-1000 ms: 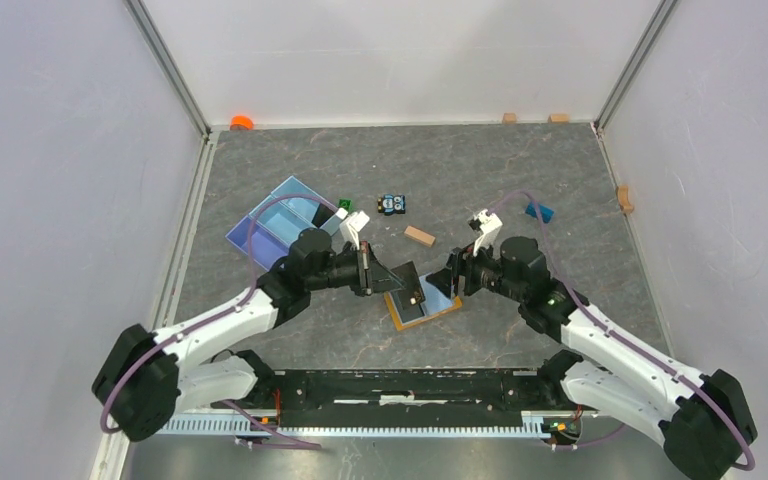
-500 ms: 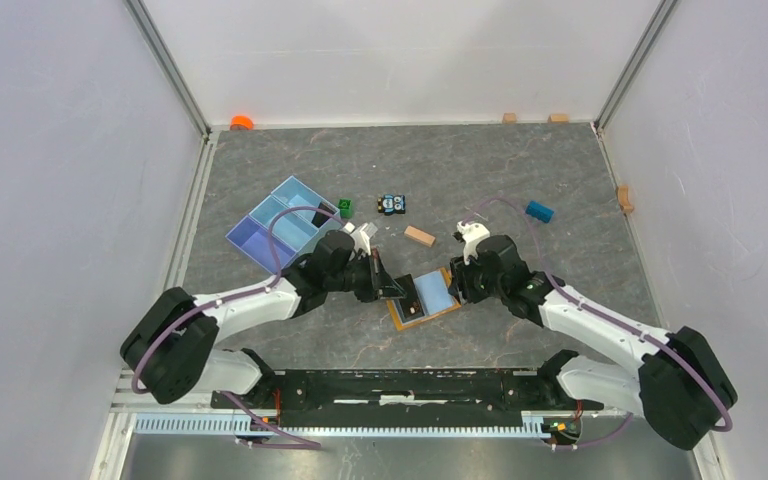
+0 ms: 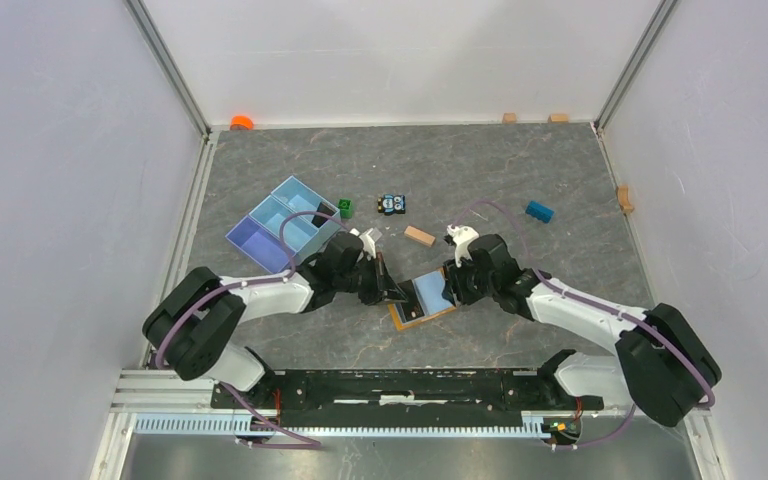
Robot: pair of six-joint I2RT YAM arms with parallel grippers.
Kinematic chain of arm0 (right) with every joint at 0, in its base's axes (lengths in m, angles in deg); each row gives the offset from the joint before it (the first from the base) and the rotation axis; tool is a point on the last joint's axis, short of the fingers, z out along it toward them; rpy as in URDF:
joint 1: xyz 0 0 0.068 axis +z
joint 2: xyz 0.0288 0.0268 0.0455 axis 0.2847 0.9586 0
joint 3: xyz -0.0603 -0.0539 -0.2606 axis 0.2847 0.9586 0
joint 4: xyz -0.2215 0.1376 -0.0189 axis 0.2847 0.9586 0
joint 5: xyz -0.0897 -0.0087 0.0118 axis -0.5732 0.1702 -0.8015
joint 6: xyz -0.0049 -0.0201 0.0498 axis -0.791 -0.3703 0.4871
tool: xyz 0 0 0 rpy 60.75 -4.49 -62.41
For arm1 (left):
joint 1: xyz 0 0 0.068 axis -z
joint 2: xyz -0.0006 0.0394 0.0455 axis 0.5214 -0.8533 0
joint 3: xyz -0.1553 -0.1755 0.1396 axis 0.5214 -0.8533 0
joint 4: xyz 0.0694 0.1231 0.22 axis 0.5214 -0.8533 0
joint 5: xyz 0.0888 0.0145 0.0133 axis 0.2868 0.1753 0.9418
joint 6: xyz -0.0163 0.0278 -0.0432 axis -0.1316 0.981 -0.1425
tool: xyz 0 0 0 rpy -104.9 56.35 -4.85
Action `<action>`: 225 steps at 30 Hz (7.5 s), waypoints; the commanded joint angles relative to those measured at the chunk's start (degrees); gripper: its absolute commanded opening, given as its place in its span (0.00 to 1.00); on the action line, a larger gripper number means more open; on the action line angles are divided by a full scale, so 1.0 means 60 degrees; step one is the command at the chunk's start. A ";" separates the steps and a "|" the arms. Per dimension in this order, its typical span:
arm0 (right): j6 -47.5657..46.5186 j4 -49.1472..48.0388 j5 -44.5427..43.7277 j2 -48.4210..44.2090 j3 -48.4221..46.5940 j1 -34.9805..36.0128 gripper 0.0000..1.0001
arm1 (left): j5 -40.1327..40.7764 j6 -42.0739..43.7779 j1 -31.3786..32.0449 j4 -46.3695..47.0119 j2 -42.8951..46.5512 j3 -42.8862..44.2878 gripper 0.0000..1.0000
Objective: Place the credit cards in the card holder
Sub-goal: Insert the credit card into the card holder.
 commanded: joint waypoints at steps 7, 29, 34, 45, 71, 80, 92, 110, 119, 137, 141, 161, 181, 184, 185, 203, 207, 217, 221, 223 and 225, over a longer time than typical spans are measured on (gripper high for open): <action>-0.0111 -0.0370 -0.0344 0.0620 0.0007 0.0004 0.30 | 0.0260 -0.0291 0.0046 0.0800 -0.0778 0.0542 0.02; 0.0259 0.0077 -0.1207 0.0903 0.0312 -0.0003 0.10 | 0.0049 -0.1451 -0.0011 0.1812 -0.1821 0.0427 0.02; 0.0250 0.0077 -0.1207 0.0904 0.0386 0.0005 0.08 | -0.0198 -0.1834 -0.0194 0.2322 -0.2130 0.0297 0.02; 0.0269 0.0135 -0.1207 0.0895 0.0436 0.0004 0.06 | -0.1000 -0.2376 -0.0651 0.3294 -0.2364 0.0031 0.02; 0.0284 0.0267 -0.1483 0.1022 0.0364 0.0005 0.05 | -0.1418 -0.2254 -0.0841 0.3334 -0.2443 -0.0219 0.02; 0.0265 0.0282 -0.1492 0.1116 0.0335 0.0005 0.05 | -0.1486 -0.2268 -0.0822 0.3655 -0.2720 -0.0131 0.02; 0.0264 0.0296 -0.1456 0.1166 0.0327 -0.0003 0.04 | -0.1636 -0.2518 -0.0819 0.4593 -0.3205 -0.0065 0.02; 0.0228 0.0326 -0.1386 0.1384 0.0208 0.0005 0.03 | -0.1874 -0.2921 -0.0802 0.5682 -0.4083 0.0004 0.02; 0.0248 0.0333 -0.1331 0.1356 0.0225 -0.0003 0.03 | -0.1673 -0.2685 -0.0789 0.5616 -0.4379 0.0026 0.02; 0.0355 0.0926 -0.0866 -0.0309 -0.0192 -0.0462 0.34 | -0.0238 -0.0423 -0.0753 0.1643 -0.3507 0.0522 0.02; 0.0264 0.0874 -0.0510 -0.0679 -0.0074 -0.0985 0.45 | -0.0260 -0.0321 -0.0760 0.1525 -0.3526 0.0562 0.02; 0.0920 -0.2420 0.4189 0.0789 0.1282 -0.2563 0.56 | -0.0381 -0.0117 -0.0760 0.1307 -0.3706 0.0702 0.02; 0.1051 -0.2628 0.2963 0.1885 0.1454 -0.2441 0.03 | -0.0043 0.0278 -0.0745 0.0601 -0.3264 0.0866 0.02; 0.0979 -0.2450 0.2753 0.1964 0.1431 -0.2449 0.00 | -0.0071 0.0364 -0.0745 0.0462 -0.3065 0.0926 0.02; 0.0974 -0.2428 0.2685 0.1979 0.1446 -0.2442 0.00 | -0.0084 0.0395 -0.0745 0.0379 -0.3000 0.0954 0.02; 0.0770 -0.1992 0.2112 0.1917 0.1355 -0.2442 0.00 | -0.1536 -0.1234 -0.0745 0.2729 -0.3101 0.0997 0.02; 0.0754 -0.1979 0.2091 0.1928 0.1345 -0.2434 0.00 | -0.1592 -0.1290 -0.0745 0.2746 -0.3128 0.1067 0.02; 0.0714 -0.1828 0.1980 0.1878 0.1287 -0.2451 0.00 | -0.1758 -0.1564 -0.0744 0.2773 -0.2688 0.0912 0.02; 0.0696 -0.1827 0.1960 0.1873 0.1287 -0.2442 0.00 | -0.1806 -0.1677 -0.0745 0.2952 -0.2793 0.0913 0.02; 0.0702 -0.1813 0.1969 0.1884 0.1287 -0.2442 0.00 | -0.1842 -0.1773 -0.0745 0.3094 -0.2795 0.0921 0.02; 0.0678 -0.1798 0.1951 0.1892 0.1287 -0.2441 0.00 | -0.1859 -0.1816 -0.0745 0.3107 -0.2742 0.0925 0.02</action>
